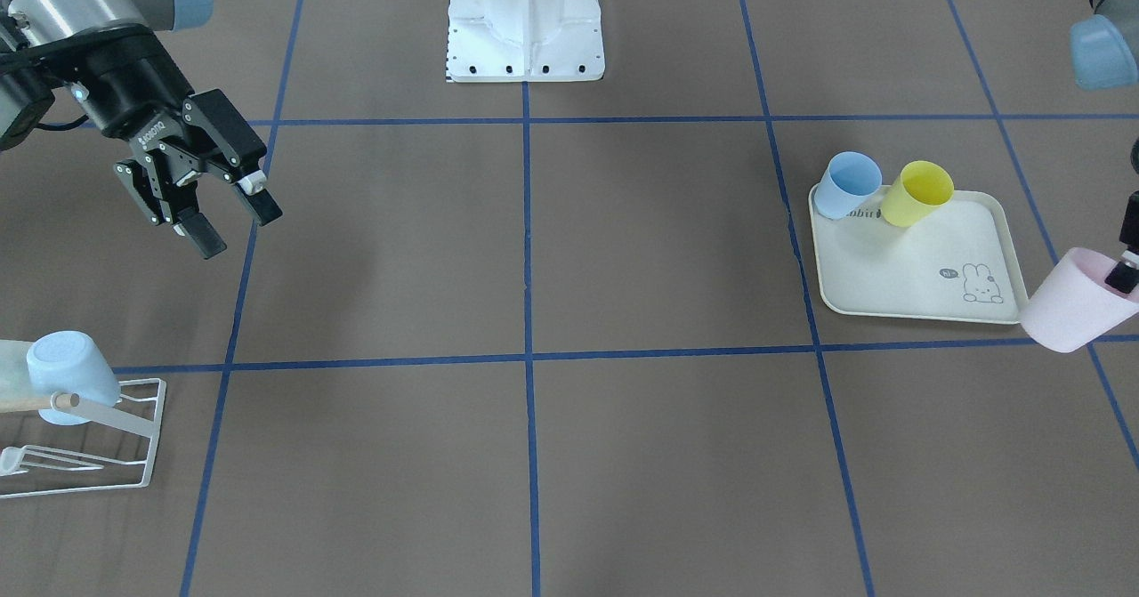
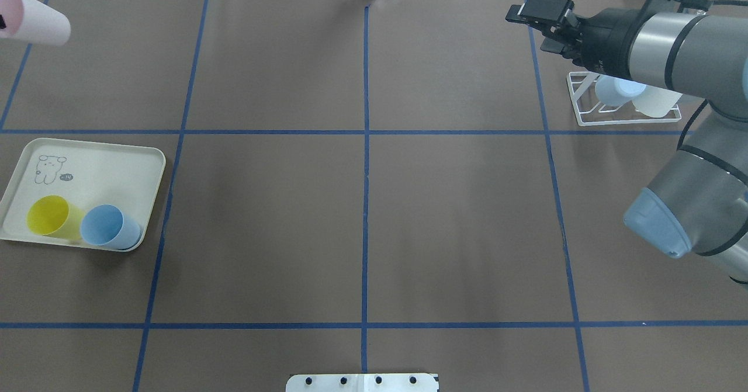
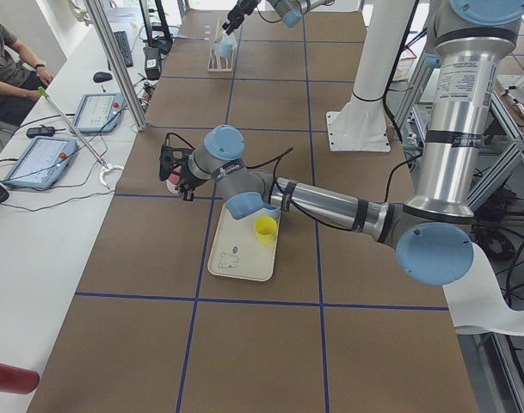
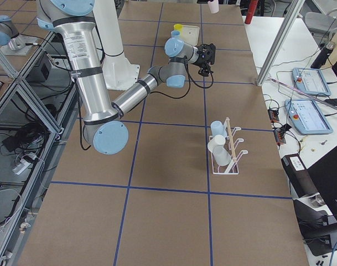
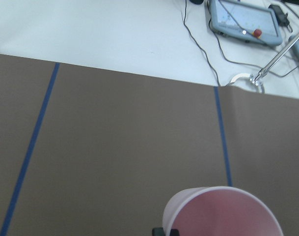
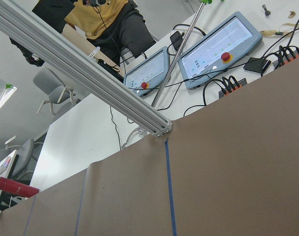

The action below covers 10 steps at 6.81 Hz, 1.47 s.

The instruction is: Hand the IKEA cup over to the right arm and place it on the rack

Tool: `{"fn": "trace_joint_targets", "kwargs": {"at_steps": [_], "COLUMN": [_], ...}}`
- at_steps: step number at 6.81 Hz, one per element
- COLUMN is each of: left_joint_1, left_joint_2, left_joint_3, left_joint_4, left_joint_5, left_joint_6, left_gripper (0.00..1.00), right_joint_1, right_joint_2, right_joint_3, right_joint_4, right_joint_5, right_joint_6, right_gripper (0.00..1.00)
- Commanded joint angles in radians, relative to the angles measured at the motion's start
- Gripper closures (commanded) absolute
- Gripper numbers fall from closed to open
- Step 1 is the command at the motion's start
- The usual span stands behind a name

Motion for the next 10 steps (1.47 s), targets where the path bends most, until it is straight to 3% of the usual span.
{"fn": "trace_joint_targets", "kwargs": {"at_steps": [1,3,4,6,8,10], "left_joint_1": [0.106,0.213,0.271,0.423,0.537,0.559], "left_joint_2": [-0.065,-0.100,-0.121,-0.187,-0.279,-0.350], "left_joint_3": [0.003,0.018,0.018,0.031,0.163,0.190], "left_joint_4": [-0.153,-0.316,-0.384,-0.484,-0.688,-0.739], "left_joint_5": [0.047,0.149,0.226,0.442,0.656,0.719], "left_joint_6": [-0.365,-0.683,-0.847,-1.126,-1.320,-1.521], "left_gripper": [1.00,1.00,1.00,1.00,1.00,1.00], "right_joint_1": [-0.029,-0.075,-0.107,-0.184,-0.233,-0.257], "right_joint_2": [0.060,0.128,0.169,0.241,0.304,0.317], "right_joint_3": [0.000,-0.006,-0.018,-0.040,-0.066,-0.101], "right_joint_4": [0.001,0.000,0.001,0.001,0.002,0.087], "right_joint_5": [-0.006,-0.035,-0.097,-0.209,-0.292,-0.328], "right_joint_6": [0.139,0.226,0.259,0.272,0.304,0.307], "right_gripper": [0.00,0.00,0.00,0.00,0.00,0.00]}}
